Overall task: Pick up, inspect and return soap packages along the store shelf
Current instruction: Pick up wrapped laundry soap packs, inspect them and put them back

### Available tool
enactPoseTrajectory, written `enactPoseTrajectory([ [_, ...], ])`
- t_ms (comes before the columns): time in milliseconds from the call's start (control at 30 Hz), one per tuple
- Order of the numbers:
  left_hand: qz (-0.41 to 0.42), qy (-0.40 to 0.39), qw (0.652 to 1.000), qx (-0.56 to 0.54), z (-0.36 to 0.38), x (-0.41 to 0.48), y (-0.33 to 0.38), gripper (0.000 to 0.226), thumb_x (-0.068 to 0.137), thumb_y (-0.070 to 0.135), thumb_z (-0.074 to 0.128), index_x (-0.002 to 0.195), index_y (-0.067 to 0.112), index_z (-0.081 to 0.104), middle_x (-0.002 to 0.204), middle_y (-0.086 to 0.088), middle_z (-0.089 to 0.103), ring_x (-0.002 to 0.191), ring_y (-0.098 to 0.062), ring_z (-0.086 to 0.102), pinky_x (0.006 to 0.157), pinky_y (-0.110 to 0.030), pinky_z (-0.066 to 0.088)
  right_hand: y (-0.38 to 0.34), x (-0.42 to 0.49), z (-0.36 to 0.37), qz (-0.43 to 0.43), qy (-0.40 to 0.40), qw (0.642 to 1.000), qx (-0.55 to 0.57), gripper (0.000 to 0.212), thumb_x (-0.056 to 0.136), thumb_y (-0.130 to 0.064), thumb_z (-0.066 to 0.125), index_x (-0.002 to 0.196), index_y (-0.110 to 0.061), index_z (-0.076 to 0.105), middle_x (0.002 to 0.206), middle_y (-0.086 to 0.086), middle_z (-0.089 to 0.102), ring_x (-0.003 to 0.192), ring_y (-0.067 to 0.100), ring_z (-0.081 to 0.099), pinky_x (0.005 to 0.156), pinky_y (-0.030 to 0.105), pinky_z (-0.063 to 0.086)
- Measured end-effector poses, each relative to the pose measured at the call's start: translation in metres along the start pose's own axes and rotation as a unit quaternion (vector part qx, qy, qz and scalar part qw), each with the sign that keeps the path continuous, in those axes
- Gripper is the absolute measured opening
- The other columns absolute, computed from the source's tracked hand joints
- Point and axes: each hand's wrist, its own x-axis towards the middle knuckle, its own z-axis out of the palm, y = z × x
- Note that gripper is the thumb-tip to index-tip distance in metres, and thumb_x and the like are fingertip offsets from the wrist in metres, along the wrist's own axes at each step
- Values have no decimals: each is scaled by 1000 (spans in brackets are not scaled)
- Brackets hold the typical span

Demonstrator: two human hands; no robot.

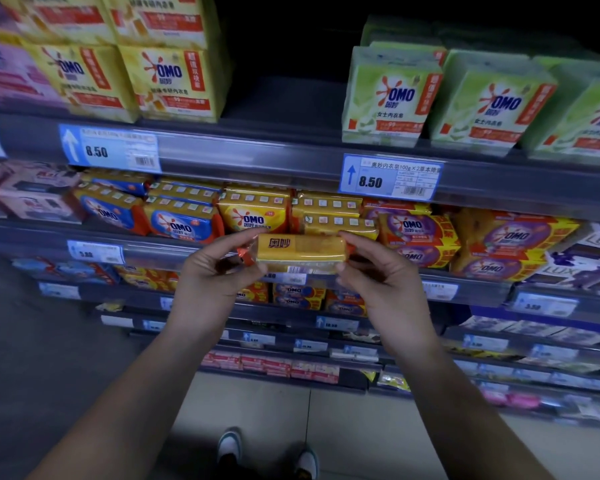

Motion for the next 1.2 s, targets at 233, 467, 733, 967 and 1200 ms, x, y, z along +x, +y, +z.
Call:
enactPoseTrajectory([
  [233, 35, -22, 994, -101, -8, 2, 3, 37, 81, -6, 57, 92, 20, 81, 134, -4, 67, 130, -22, 60, 92, -35, 54, 8, -2, 24, 81, 57, 988, 119, 20, 88, -7, 77, 77, -24, 75, 100, -12, 73, 99, 19, 71, 90, 52, 60],
  [467, -21, 59, 994, -94, -19, 0, -1, 56, 75, 8, 79, 127, 24, 67, 126, 3, 71, 127, -20, 63, 94, -40, 58, 10, 0, 46, 111, 74, 983, 129, 42, 83, 3, 78, 116, -21, 69, 118, 3, 74, 115, 19, 70, 95, 41, 58],
  [733, -72, 112, 988, -79, -42, 0, 2, 58, 63, 9, 82, 119, 23, 74, 89, 13, 77, 97, -3, 71, 80, -19, 57, 9, 0, 74, 54, 57, 994, 81, 51, 82, 6, 78, 112, -34, 75, 119, 2, 77, 115, 17, 71, 100, 42, 56],
  [967, -7, 115, 993, 27, -44, 7, 12, 53, 87, -8, 72, 133, 17, 68, 111, 4, 78, 105, -5, 72, 85, -22, 59, 7, 6, 93, 12, 92, 996, -9, 48, 94, 2, 67, 123, -36, 68, 123, 9, 65, 107, 4, 67, 95, 21, 55],
  [1200, -1, 59, 994, 91, -39, 15, 4, 58, 94, -8, 63, 144, 17, 53, 137, 5, 65, 126, -5, 61, 106, -35, 52, 14, 4, 104, 76, 52, 995, -37, 64, 97, -2, 64, 154, -21, 41, 144, -8, 51, 141, 9, 45, 98, 3, 39],
])
